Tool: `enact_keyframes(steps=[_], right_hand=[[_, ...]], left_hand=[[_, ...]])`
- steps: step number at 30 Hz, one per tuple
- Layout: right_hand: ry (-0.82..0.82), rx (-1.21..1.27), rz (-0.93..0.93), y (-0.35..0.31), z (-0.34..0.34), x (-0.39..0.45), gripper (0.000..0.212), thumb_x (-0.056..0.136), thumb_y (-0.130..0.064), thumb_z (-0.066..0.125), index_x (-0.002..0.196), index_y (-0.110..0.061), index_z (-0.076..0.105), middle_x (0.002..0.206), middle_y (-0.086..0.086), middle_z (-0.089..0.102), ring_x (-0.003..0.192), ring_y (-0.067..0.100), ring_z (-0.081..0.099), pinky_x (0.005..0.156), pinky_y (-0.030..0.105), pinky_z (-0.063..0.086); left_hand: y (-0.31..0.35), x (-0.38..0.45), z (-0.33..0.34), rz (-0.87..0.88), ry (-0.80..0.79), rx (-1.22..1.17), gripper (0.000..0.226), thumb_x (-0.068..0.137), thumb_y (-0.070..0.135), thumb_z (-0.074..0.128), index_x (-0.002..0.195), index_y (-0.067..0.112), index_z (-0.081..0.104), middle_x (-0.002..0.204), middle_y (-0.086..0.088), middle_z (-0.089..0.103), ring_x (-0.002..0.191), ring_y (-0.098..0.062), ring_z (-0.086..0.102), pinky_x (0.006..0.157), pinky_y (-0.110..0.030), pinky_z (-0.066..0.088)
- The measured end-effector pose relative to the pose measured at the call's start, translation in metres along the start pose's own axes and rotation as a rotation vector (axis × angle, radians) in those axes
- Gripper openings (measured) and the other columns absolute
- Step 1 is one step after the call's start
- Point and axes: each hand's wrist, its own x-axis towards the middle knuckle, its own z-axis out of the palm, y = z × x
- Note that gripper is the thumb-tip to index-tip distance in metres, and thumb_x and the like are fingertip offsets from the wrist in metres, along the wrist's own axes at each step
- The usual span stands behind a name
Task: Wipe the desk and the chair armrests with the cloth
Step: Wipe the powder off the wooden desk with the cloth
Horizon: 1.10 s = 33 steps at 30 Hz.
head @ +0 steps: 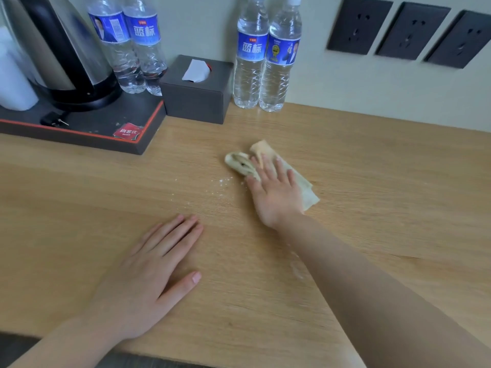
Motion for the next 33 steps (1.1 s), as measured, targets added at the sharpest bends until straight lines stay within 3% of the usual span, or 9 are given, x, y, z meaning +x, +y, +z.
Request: enact_keyframes(steps=[5,8,12,14,18,21,26,30,33], right_hand=[[-0.161,0.006,-0.477,0.009,-0.011,-0.052,0.050,0.102,-0.042,0.017,0.150,-0.037,0.007,0.159,-0.013,-0.003,0.144,0.009,-0.017,0.116,0.033,-0.014],[-0.209,-0.074,-0.542,0.032,-0.013,-0.101,0.052,0.100,-0.044,0.017,0.150,-0.040,0.003,0.158,-0.017,-0.006,0.143,0.006,-0.020,0.116,0.034,-0.013],[-0.087,-0.124,-0.390,0.057,-0.009,-0.152,0.055,0.097,-0.051,0.016,0.149,-0.041,0.004,0.158,-0.018,0.000,0.146,0.011,-0.010,0.116,0.036,-0.003],[-0.028,-0.112,-0.240,0.062,-0.009,-0.151,0.056,0.095,-0.055,0.008,0.149,-0.042,-0.001,0.158,-0.019,-0.003,0.145,0.011,-0.013,0.116,0.035,-0.004],[0.123,-0.095,0.068,0.048,-0.007,-0.086,0.056,0.097,-0.050,0.001,0.149,-0.033,-0.007,0.158,-0.012,-0.011,0.144,0.016,-0.018,0.116,0.035,-0.008],[0.073,-0.052,0.119,0.022,-0.005,-0.019,0.054,0.099,-0.044,0.008,0.150,-0.031,-0.006,0.159,-0.007,-0.009,0.145,0.020,-0.016,0.118,0.039,-0.008],[-0.066,-0.056,-0.176,-0.034,0.006,0.029,0.052,0.100,-0.042,0.015,0.151,-0.035,0.004,0.160,-0.006,-0.004,0.145,0.019,-0.013,0.117,0.040,-0.009],[-0.137,-0.091,-0.509,-0.038,0.005,-0.008,0.052,0.100,-0.041,0.019,0.150,-0.037,0.004,0.160,-0.007,-0.003,0.145,0.017,-0.014,0.117,0.038,-0.011],[-0.212,-0.131,-0.640,-0.022,0.002,-0.057,0.055,0.099,-0.045,0.015,0.151,-0.030,0.005,0.159,-0.009,-0.009,0.143,0.012,-0.022,0.117,0.038,-0.011]], left_hand=[[0.000,0.000,0.000,-0.006,-0.010,0.009,0.067,0.094,0.062,0.022,0.151,0.032,0.006,0.159,0.017,0.004,0.145,-0.003,0.000,0.114,-0.022,-0.007],[0.000,0.000,0.000,-0.005,-0.009,0.006,0.067,0.094,0.063,0.022,0.151,0.032,0.005,0.159,0.017,0.002,0.145,-0.003,-0.001,0.114,-0.024,-0.006],[0.001,0.000,-0.003,0.000,-0.022,0.006,0.066,0.095,0.060,0.025,0.151,0.030,0.009,0.159,0.015,0.007,0.145,-0.004,0.002,0.115,-0.025,-0.002],[0.002,0.001,-0.004,0.002,-0.015,0.002,0.066,0.095,0.061,0.025,0.151,0.031,0.008,0.159,0.016,0.006,0.145,-0.004,0.001,0.115,-0.026,-0.002],[0.003,0.000,-0.002,-0.007,-0.002,0.006,0.067,0.094,0.062,0.022,0.151,0.030,0.008,0.159,0.016,0.005,0.145,-0.003,-0.002,0.114,-0.027,0.000],[0.002,0.001,0.000,-0.048,0.026,-0.004,0.071,0.092,0.065,0.019,0.151,0.029,0.005,0.159,0.015,0.002,0.144,-0.001,-0.006,0.114,-0.025,-0.004],[-0.001,0.000,0.002,-0.124,0.065,0.022,0.082,0.088,0.070,0.023,0.152,0.021,0.007,0.160,0.009,0.001,0.145,-0.005,-0.008,0.114,-0.028,0.001],[-0.001,0.001,0.002,-0.132,0.071,0.010,0.086,0.088,0.071,0.022,0.152,0.017,0.004,0.160,0.008,-0.001,0.145,-0.008,-0.007,0.114,-0.030,0.004],[0.002,0.001,-0.002,-0.043,0.043,0.017,0.076,0.092,0.064,0.024,0.152,0.023,0.005,0.160,0.010,0.006,0.146,-0.012,-0.002,0.115,-0.033,0.005]])
